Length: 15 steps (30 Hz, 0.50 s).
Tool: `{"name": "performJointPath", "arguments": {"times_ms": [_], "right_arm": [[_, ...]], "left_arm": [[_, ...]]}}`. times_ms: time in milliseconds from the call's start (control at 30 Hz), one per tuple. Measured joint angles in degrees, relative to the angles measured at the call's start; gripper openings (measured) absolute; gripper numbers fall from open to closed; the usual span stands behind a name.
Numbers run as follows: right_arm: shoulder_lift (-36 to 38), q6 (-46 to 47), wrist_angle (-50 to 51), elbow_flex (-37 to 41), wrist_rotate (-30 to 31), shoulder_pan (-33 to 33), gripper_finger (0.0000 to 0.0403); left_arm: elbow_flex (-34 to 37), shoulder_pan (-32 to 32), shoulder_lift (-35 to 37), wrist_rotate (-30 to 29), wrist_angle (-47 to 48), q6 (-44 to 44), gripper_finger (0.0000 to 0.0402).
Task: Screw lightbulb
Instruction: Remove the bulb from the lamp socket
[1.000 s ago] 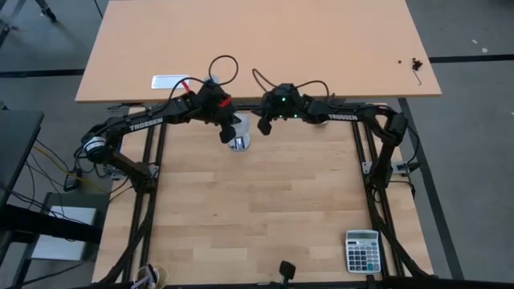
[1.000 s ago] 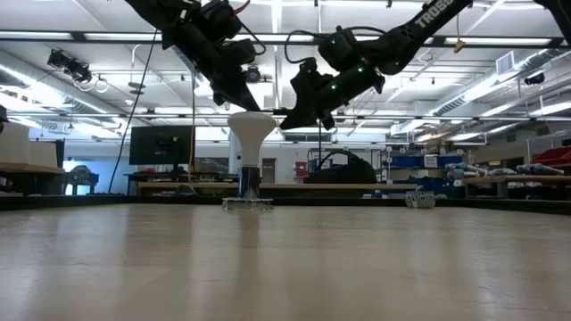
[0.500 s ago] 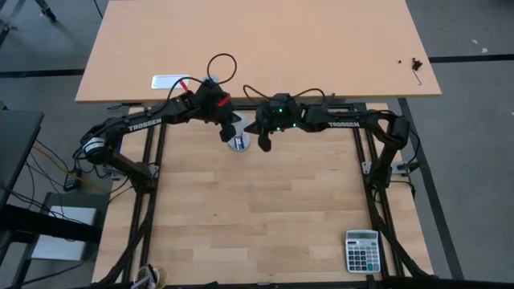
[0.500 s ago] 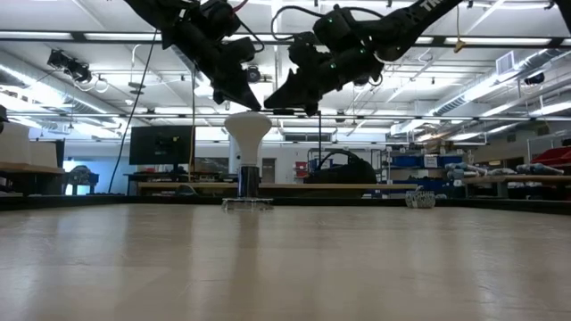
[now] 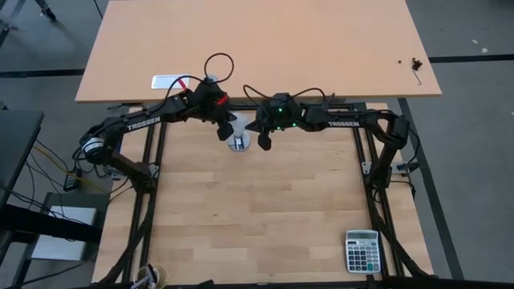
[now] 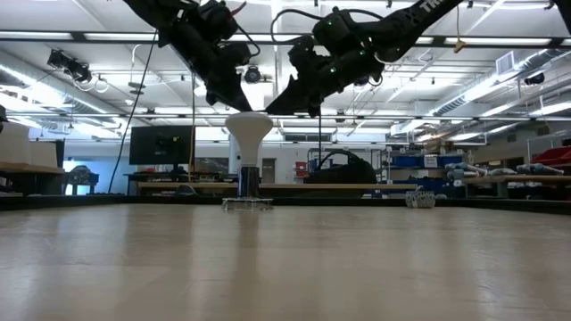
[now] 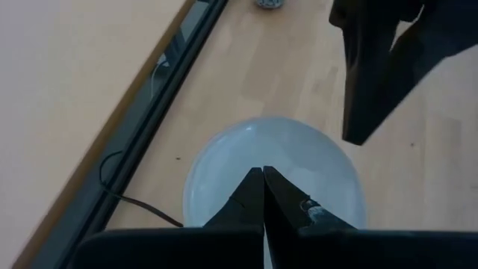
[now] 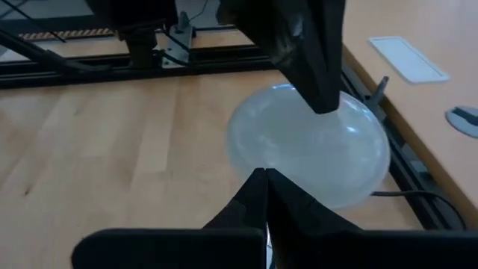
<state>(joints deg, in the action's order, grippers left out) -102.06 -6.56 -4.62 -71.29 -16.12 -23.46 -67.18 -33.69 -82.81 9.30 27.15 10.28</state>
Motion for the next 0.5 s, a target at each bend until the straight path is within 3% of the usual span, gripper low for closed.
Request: {"name": "performJointPath", "arguments": {"times_ms": [267, 500], "right_arm": [[-1.0, -0.6, 0.7, 0.0, -0.1, -2.3, 0.0012], [1.2, -1.8, 15.2, 0.8, -0.5, -6.4, 0.0063]], "left_arm": [[-0.1, 0.0, 0.0, -0.2, 0.8, 0.0, 0.0], [-0.1, -0.1, 0.1, -0.7, 1.0, 1.0, 0.0]]}}
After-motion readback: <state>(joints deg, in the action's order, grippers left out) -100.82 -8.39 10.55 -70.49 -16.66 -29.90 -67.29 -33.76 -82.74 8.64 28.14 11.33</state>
